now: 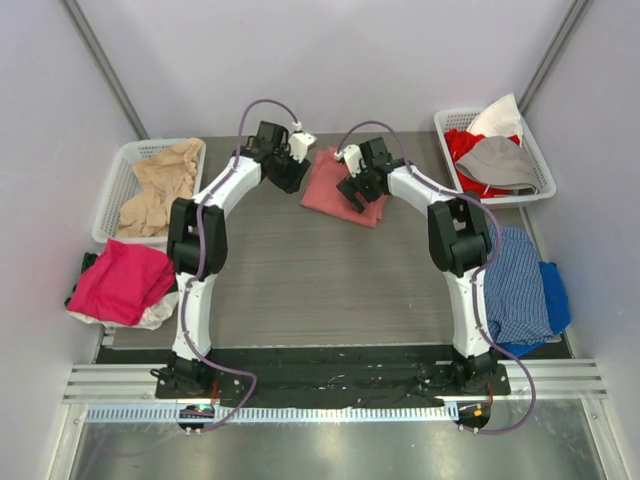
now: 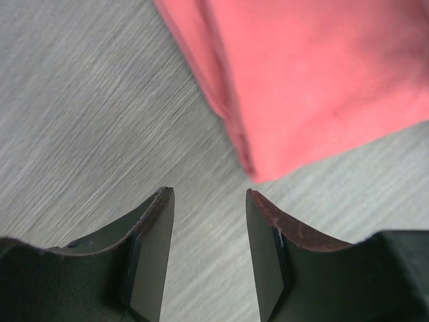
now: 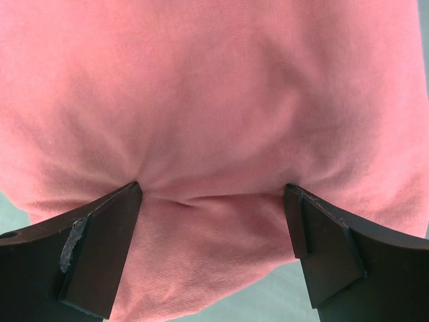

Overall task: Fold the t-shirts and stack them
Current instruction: Fold the tshirt

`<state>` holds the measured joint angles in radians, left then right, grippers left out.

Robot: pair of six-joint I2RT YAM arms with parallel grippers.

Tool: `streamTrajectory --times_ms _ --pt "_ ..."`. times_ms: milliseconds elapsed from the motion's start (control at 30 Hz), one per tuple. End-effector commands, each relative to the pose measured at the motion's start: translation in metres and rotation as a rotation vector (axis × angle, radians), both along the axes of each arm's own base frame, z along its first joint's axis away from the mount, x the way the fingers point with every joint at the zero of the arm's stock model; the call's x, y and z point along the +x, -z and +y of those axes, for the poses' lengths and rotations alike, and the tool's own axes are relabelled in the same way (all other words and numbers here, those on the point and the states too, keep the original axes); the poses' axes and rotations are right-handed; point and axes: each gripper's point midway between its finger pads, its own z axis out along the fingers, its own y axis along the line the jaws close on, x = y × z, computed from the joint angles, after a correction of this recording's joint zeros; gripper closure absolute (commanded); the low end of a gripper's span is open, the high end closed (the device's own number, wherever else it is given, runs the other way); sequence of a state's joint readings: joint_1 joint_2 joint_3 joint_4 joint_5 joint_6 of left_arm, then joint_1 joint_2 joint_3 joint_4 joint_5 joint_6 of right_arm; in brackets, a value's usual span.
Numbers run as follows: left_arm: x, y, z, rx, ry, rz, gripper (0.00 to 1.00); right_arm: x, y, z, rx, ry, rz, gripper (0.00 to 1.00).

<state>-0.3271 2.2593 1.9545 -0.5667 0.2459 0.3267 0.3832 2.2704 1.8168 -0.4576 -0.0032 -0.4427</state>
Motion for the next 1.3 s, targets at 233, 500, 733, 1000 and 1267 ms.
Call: streamTrajectory --times_ms 233,500,733,1000,1267 --pt "-0.037 -0.057 0.013 -0.006 0.023 -0.092 0.49 -0.124 0.016 -0.028 -0.088 -0.165 0.342 0.0" --pt "-0.094 -0.006 -0.013 -0.209 0.017 0.298 0.49 -0.173 0.01 -0.04 -0.113 -0.192 0.369 0.0" --pt "-0.126 0.019 -0.038 -0.398 0.026 0.562 0.48 -0.177 0.002 -0.041 -0.119 -0.184 0.339 0.0" --pt "-0.143 0.035 -0.043 -0.474 0.027 0.678 0.48 -0.171 -0.001 -0.036 -0.126 -0.179 0.322 0.0" --pt "-0.141 0.051 -0.056 -0.558 -0.019 0.775 0.48 -0.173 -0.002 -0.029 -0.136 -0.185 0.313 0.0"
